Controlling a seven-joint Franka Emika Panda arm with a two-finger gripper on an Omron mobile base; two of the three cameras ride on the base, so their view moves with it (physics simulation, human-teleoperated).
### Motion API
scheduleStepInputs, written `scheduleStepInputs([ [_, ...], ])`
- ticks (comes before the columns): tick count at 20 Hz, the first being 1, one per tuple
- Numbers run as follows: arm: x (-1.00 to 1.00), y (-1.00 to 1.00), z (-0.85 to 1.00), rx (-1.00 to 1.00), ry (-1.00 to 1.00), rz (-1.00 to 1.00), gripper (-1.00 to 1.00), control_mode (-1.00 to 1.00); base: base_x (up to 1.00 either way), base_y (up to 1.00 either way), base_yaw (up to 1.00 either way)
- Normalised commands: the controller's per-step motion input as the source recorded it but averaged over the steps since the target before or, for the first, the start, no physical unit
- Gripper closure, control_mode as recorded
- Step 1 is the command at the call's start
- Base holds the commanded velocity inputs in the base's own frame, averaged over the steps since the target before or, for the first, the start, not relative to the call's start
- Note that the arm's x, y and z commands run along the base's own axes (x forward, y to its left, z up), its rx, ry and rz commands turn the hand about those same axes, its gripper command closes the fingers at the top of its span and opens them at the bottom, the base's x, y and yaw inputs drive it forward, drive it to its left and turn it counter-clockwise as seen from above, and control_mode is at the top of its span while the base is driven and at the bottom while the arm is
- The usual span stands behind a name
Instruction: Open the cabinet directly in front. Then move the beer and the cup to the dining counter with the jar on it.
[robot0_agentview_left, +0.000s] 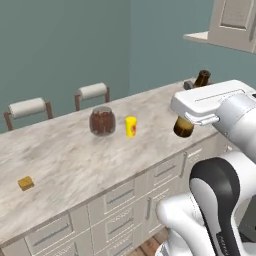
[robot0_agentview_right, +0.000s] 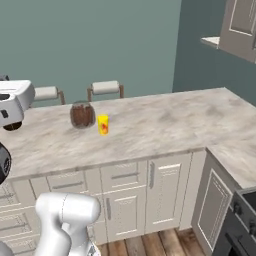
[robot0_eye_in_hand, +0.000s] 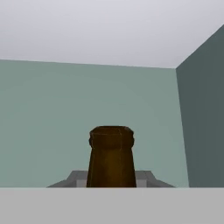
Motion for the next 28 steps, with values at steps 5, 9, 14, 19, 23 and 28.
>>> scheduleStepInputs([
  [5, 0.00, 0.00, 0.00, 0.00, 0.00, 0.00, 1.00, 1.00, 0.38, 0.00, 0.31],
  [9, 0.00, 0.00, 0.00, 0.00, 0.00, 0.00, 1.00, 1.00, 0.00, -0.06, 0.22],
  [14, 0.08, 0.00, -0.05, -0.01, 0.05, 0.00, 1.00, -1.00, 0.13, 0.00, 0.00],
  [19, 0.84, 0.25, -0.53, -0.09, 0.31, 0.00, 1.00, -1.00, 0.00, 0.00, 0.00],
  [23, 0.98, 0.56, -0.87, -0.12, 0.41, 0.02, 1.00, -1.00, 0.00, 0.00, 0.00],
  [28, 0.47, 0.38, -0.60, -0.05, 0.19, 0.05, 1.00, -1.00, 0.00, 0.00, 0.00],
])
